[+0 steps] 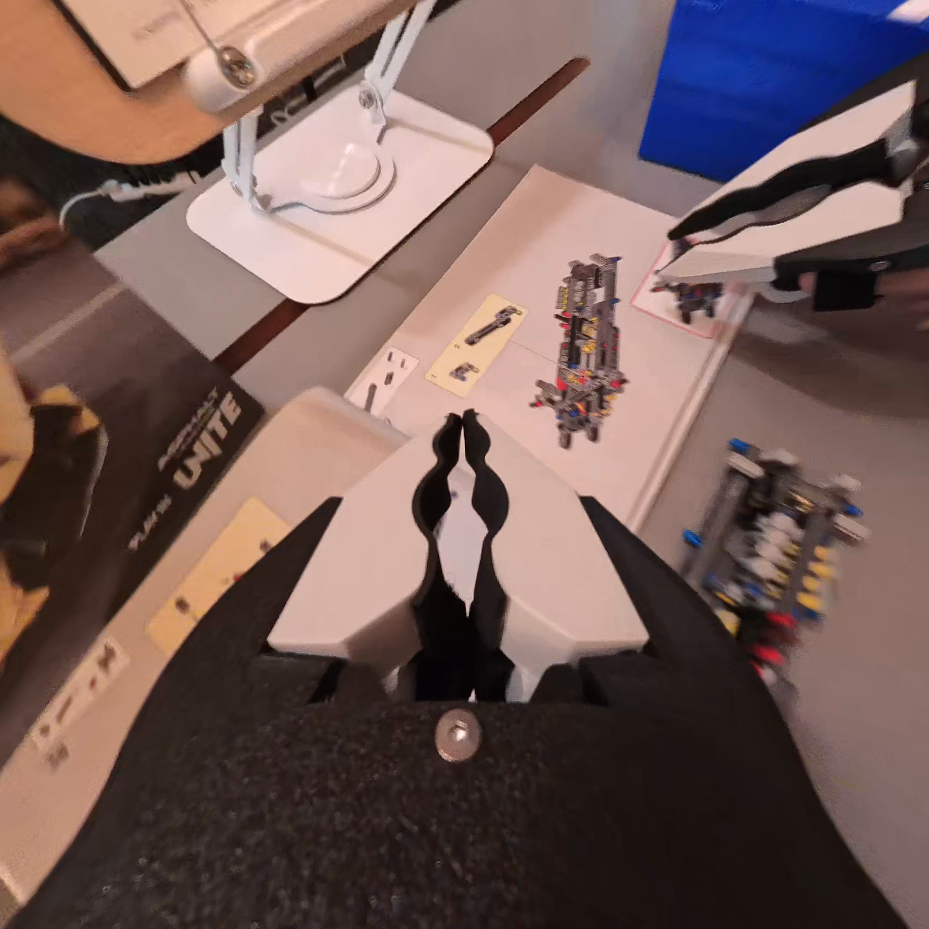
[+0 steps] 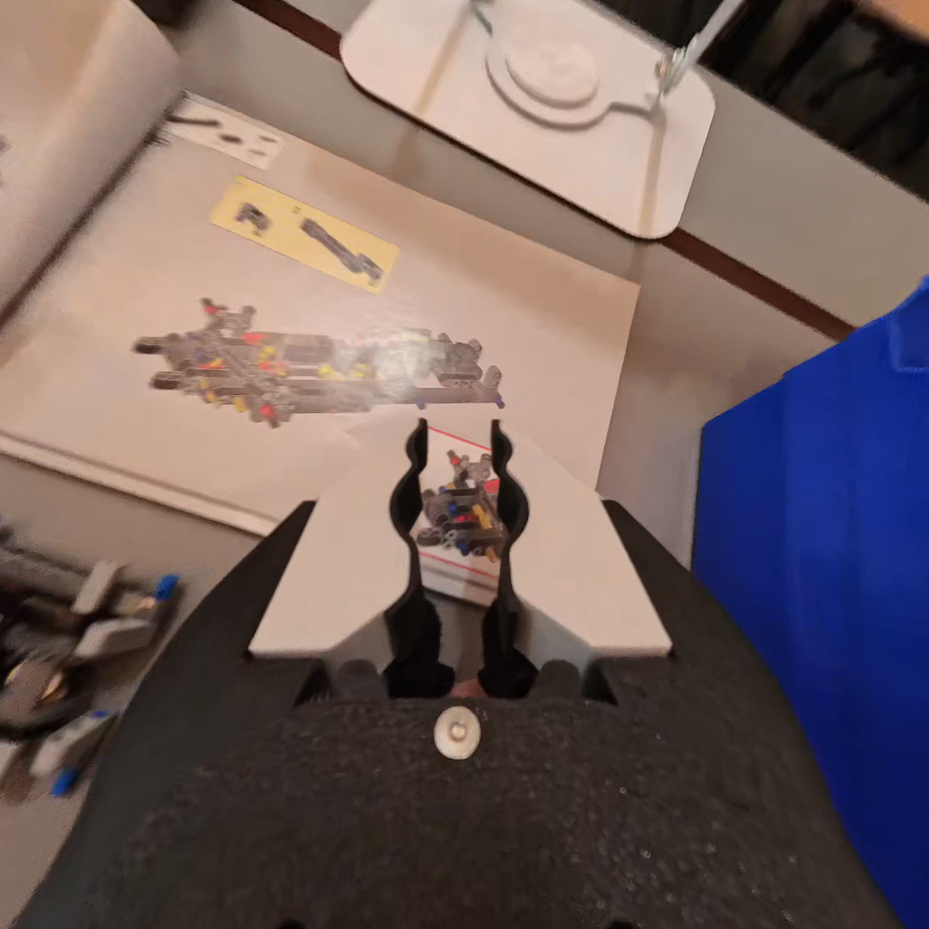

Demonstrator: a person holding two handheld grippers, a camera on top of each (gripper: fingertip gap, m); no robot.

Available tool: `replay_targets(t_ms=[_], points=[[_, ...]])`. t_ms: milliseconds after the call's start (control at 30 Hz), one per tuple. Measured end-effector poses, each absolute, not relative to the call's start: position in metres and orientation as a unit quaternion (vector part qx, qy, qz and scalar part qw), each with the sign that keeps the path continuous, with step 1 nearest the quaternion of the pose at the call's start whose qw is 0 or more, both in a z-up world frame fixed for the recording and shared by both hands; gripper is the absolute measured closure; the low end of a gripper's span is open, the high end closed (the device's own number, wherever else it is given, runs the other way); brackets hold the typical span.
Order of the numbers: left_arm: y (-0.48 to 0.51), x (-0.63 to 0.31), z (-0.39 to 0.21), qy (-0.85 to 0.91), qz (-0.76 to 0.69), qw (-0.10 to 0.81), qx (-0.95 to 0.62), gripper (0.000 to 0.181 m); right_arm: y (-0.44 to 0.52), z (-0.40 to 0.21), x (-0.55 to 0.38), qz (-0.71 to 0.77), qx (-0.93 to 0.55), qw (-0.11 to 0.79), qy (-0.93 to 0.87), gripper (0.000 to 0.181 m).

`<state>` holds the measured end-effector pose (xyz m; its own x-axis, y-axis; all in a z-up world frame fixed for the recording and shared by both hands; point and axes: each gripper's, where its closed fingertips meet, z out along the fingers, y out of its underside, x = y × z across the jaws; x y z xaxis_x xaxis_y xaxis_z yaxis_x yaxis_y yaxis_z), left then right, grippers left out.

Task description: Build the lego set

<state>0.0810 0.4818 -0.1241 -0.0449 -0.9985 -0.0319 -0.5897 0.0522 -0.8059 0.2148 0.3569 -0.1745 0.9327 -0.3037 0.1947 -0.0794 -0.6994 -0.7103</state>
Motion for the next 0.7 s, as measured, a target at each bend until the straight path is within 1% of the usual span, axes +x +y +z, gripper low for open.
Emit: replay_targets(t_ms=[133, 267, 567, 700], points=[[0.504, 0.117, -0.163, 0.671, -0.250, 0.308, -0.627, 0.181, 0.356, -0.200, 0.218, -0.136, -0.919, 0.349, 0.119, 0.181], [0.515, 0.110, -0.194, 0.681, -0.201, 0.292, -0.641, 0.181, 0.346, -0.203, 0.210, -0.155, -0.920, 0.339, 0.122, 0.181], [0.536, 0.082, -0.206, 0.684, -0.147, 0.325, -0.636, 0.181, 0.336, -0.204, 0.198, -0.193, -0.909, 0.344, 0.132, 0.181], [0.537, 0.082, -0.208, 0.675, -0.168, 0.327, -0.639, 0.181, 0.337, -0.204, 0.198, -0.188, -0.910, 0.346, 0.132, 0.181]])
